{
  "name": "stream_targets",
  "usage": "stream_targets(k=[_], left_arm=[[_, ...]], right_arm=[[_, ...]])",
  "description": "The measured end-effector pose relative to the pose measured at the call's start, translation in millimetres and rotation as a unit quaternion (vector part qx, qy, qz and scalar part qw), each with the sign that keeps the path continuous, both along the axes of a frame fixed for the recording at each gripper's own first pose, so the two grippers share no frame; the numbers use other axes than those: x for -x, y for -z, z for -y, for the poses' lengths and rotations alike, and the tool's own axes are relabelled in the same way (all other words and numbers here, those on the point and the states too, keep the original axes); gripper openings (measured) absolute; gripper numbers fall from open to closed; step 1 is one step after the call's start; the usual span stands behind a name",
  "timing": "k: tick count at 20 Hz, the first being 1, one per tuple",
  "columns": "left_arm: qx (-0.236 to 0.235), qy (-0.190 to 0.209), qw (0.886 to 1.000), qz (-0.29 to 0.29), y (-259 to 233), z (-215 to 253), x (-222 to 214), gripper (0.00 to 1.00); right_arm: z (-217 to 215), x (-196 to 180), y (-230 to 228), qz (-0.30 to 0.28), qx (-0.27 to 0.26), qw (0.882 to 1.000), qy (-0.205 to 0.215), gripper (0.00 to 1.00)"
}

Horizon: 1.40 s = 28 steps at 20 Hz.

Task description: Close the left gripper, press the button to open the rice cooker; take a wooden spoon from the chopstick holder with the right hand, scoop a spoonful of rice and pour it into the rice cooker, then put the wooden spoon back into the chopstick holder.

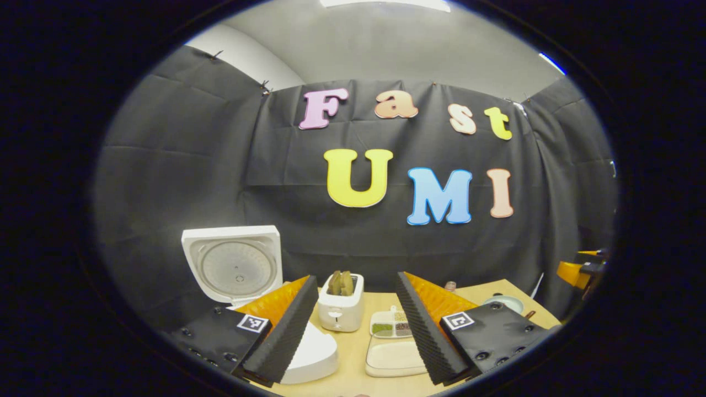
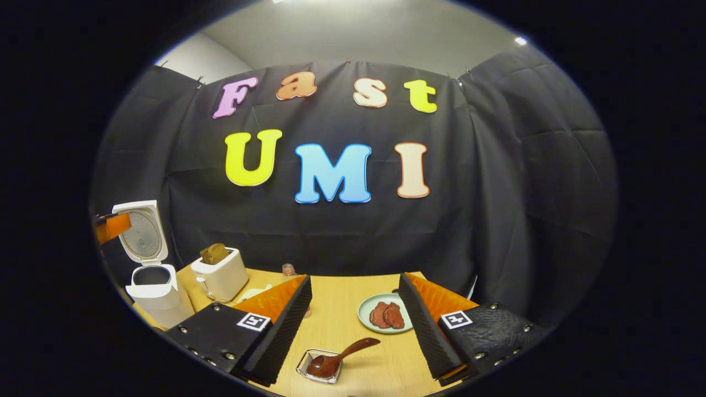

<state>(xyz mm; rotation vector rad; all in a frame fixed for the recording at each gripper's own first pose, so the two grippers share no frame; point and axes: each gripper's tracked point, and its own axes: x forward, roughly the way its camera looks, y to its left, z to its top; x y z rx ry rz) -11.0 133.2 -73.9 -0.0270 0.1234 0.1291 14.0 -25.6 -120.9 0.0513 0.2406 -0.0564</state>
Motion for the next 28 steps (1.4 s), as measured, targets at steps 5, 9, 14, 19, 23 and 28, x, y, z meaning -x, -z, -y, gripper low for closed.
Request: stream_targets(k=[5, 9, 14, 19, 23, 28], left_arm=[[-0.004, 0.020, 1.000, -0.013, 9, 20, 2, 0.96], [-0.016, 0.029, 0.999, -0.030, 17, 26, -3, 0.96], [-0.018, 0.031, 0.999, -0.037, 16, 32, -7, 0.99], [-0.024, 0.021, 0.998, -0.048, 26, 30, -5, 0.99], [-0.026, 0.027, 0.998, -0.043, 23, 29, -4, 0.96], [-0.026, 0.028, 0.999, -0.035, 24, 19, -10, 0.96]], right_arm=[[9, -5, 54, -0.069, -0.043, 0.996, 0.019, 0.97], [16, -11, 103, -0.127, -0.085, 0.987, 0.039, 0.97], [16, -20, 157, -0.188, -0.132, 0.972, 0.056, 0.97], [10, -33, 184, -0.209, -0.152, 0.965, 0.051, 0.98], [2, -52, 201, -0.216, -0.167, 0.961, 0.045, 0.65], [-22, -44, 181, -0.200, -0.197, 0.960, 0.011, 0.23]])
